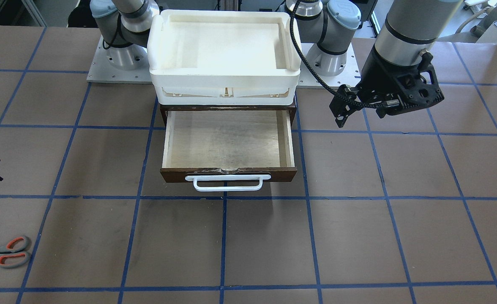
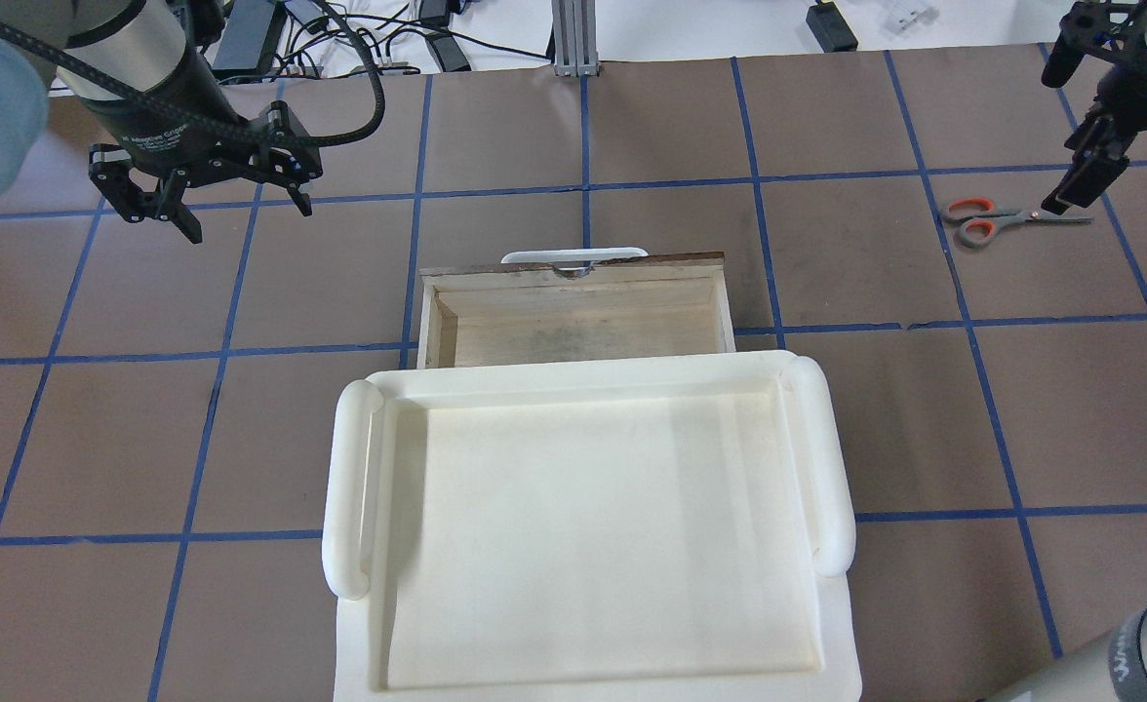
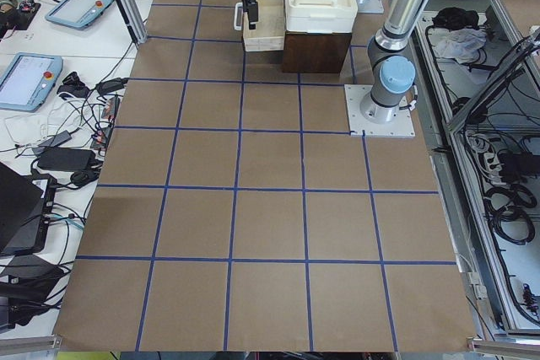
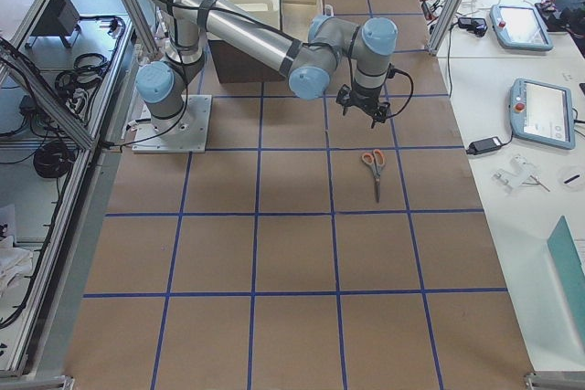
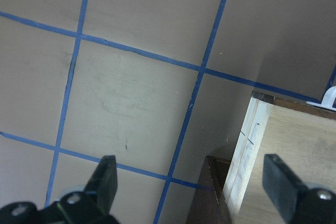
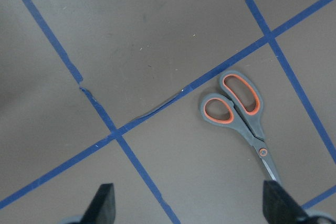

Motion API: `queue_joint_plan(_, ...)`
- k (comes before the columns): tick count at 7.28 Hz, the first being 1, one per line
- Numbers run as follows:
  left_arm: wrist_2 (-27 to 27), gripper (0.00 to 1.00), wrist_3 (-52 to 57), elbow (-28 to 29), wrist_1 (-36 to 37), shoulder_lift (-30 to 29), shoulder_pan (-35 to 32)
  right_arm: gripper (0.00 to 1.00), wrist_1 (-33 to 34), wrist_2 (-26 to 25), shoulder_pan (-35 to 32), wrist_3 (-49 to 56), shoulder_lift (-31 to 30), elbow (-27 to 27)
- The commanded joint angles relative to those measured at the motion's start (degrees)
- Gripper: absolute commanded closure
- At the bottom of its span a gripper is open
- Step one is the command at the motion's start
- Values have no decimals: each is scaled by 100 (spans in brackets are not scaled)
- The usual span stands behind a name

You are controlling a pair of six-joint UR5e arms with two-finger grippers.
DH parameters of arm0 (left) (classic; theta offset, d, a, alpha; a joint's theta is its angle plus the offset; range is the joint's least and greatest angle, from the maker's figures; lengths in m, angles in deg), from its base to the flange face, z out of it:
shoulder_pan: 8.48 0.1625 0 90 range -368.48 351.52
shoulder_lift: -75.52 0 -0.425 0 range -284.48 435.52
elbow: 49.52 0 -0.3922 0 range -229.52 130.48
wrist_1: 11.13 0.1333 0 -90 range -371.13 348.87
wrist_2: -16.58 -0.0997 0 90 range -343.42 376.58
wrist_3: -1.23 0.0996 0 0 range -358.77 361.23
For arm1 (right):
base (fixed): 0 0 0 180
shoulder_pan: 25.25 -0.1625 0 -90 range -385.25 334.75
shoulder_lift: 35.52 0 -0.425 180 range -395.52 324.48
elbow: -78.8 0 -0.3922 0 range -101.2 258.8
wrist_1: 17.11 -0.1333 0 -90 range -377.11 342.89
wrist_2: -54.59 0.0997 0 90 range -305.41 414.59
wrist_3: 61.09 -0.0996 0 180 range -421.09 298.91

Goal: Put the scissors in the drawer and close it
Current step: 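Move the right gripper over the grey-and-orange scissors and lower it, then close the right gripper on the scissors' blades below the handles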

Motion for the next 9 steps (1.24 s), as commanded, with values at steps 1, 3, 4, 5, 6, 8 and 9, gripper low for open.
queue_joint_plan(1,37,0,412,-3,27,-8,55,0,555,2,126,674,459,0)
queue_joint_plan(3,46,0,360,-3,18,44,38,0,1119,19,144,1159,872,0)
queue_joint_plan(4,46,0,360,-3,10,53,47,0,1138,10,144,1500,978,0)
queue_joint_plan(5,38,0,377,-29,1,53,29,0,1295,2,179,1756,1075,9)
queue_joint_plan(6,38,0,360,-186,105,79,38,0,1557,19,266,2098,1232,9)
queue_joint_plan(8,3,0,482,-284,220,132,38,0,1761,37,302,2408,1453,35)
queue_joint_plan(9,3,0,622,-284,290,123,47,1,1884,45,302,2487,1584,44)
